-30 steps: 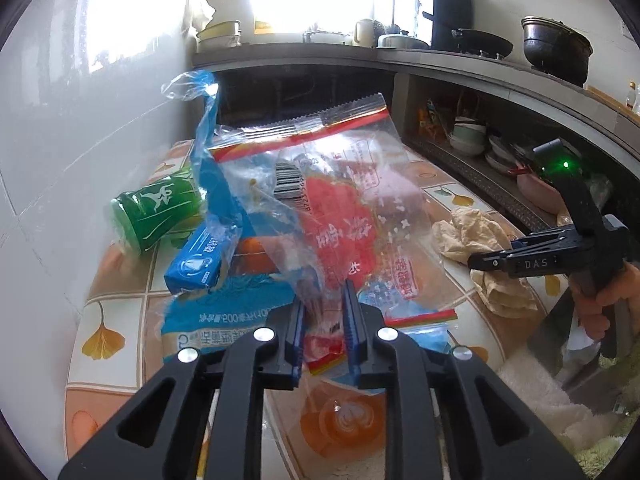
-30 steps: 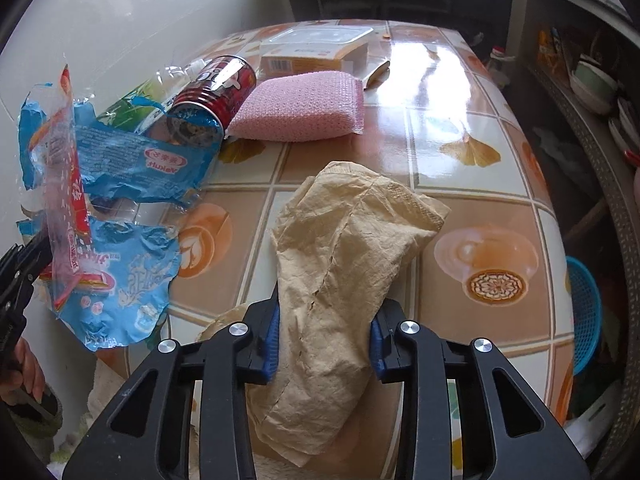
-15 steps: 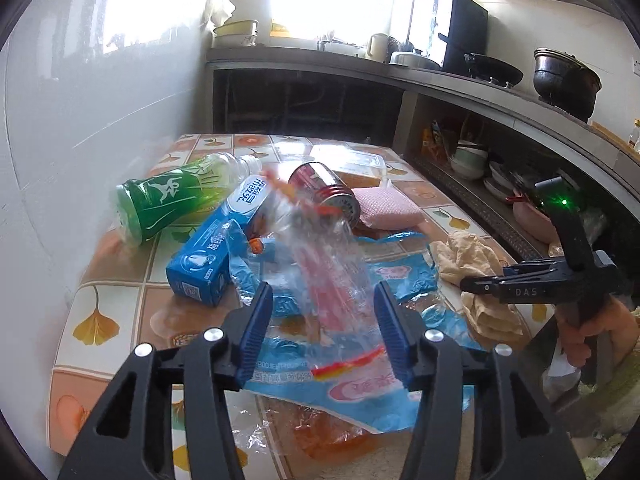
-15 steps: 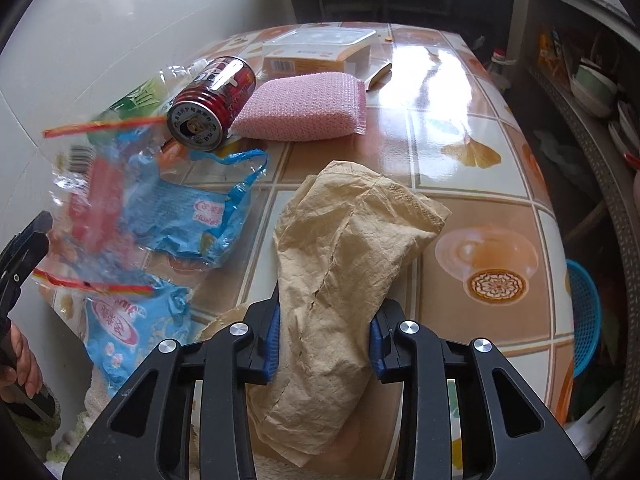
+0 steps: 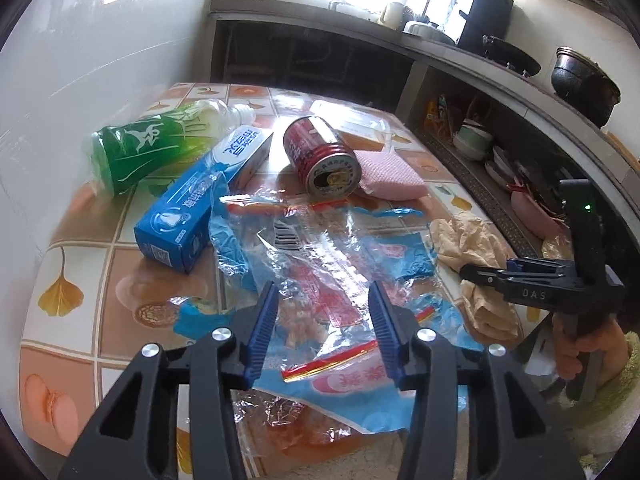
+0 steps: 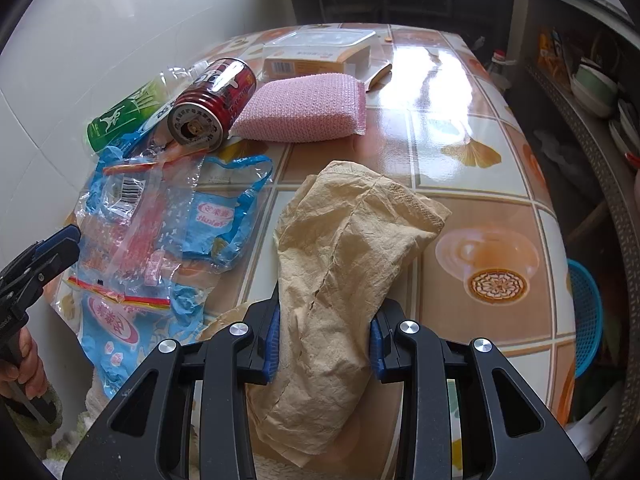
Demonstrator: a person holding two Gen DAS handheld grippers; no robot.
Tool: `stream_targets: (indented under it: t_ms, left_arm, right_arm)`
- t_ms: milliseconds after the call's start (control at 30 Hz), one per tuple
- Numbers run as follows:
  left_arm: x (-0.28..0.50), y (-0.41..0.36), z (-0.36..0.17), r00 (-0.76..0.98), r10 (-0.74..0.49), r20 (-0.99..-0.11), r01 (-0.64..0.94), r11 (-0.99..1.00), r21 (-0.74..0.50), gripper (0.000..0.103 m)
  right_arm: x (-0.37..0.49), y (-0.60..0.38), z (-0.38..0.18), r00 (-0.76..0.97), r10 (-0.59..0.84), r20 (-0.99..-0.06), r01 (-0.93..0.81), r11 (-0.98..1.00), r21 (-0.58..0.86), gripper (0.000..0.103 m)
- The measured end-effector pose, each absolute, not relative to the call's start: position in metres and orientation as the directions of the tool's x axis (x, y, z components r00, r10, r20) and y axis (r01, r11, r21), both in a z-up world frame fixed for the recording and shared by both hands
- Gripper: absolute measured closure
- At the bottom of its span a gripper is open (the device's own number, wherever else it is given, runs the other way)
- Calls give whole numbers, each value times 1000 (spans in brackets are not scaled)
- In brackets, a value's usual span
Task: Collect trash
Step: 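Lift the brown paper with the right tool while the left tool raises the clear bag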
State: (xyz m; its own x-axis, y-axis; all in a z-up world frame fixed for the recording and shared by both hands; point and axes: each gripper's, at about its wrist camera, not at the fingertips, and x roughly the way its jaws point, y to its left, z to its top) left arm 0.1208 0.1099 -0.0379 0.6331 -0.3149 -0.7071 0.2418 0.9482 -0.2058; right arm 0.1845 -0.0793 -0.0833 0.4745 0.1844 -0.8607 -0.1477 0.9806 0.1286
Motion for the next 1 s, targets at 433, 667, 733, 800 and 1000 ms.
stream_targets:
  t_ms: [433,667,733,800,1000]
  left_arm:
    - [145,137,-66,531,-341,-776,73,931,-359,52]
    - [139,131,-60,560,-309,-769,102,947,-305,69]
    - [138,130,-57,572,-301,-763,110,950,-293,72]
    - [137,130,-55,585,-295,-755,111,952,-286,75]
    - [131,133,-44,628,-311,-713,131,946,-297,87]
  right_arm:
    - [184,-81,-83,478,193,-857,-154,979,135,71]
    - [184,-81,-83,478,194,-856,-155,979,135,71]
    - [184,-81,-83,479,194,-856,-155,979,135,71]
    - [184,-81,-83,479,193,-856,-155,979,134,71]
    - [184,-81,-83,479,193,-856,-156,979,134,71]
